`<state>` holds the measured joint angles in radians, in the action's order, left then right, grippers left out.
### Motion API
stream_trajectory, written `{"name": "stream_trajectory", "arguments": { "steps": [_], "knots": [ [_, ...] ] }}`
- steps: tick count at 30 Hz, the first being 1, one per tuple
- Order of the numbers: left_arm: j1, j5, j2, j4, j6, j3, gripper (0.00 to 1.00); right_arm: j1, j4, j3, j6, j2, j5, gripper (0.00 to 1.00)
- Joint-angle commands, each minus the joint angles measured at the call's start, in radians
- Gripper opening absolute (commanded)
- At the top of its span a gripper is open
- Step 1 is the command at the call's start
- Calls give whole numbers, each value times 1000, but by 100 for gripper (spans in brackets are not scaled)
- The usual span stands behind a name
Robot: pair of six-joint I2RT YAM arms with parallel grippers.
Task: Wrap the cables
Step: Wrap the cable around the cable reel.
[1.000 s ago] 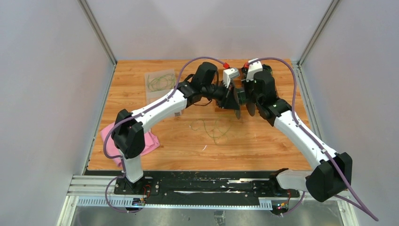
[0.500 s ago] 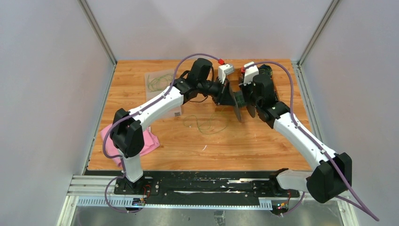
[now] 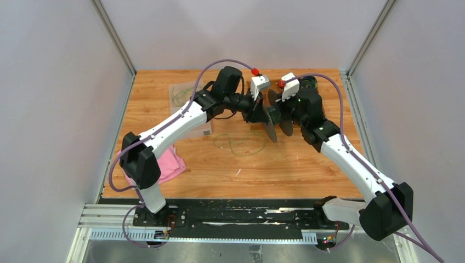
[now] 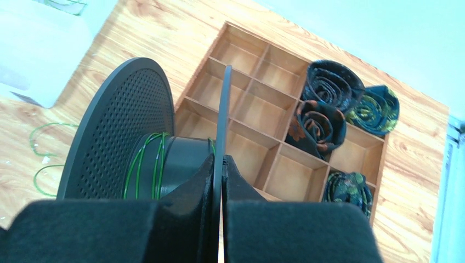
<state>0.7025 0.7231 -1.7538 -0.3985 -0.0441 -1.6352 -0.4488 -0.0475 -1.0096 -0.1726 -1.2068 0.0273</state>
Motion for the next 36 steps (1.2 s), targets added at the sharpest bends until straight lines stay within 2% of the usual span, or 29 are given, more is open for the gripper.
{"name": "stream_trajectory", "arguments": {
  "steps": [1,6,11,17,24,30,36],
  "knots": [
    [-55,-151,107,59,137,47,2,12,-70,-1,-49,47,-68,0],
    [-55,-223,181,183,173,193,6,47,-100,-35,-2,45,-175,1],
    [-55,-290,218,242,206,276,13,85,-124,-67,53,35,-310,1],
    [-55,-281,215,314,173,333,14,99,-133,-89,80,21,-382,1],
    [-54,-254,236,285,137,346,24,102,-164,-124,99,1,-263,0],
    [-58,-256,324,311,283,452,38,104,-220,-186,135,-8,-183,0],
    [-62,-199,318,352,402,571,49,110,-277,-259,144,15,-184,1]
  ]
}}
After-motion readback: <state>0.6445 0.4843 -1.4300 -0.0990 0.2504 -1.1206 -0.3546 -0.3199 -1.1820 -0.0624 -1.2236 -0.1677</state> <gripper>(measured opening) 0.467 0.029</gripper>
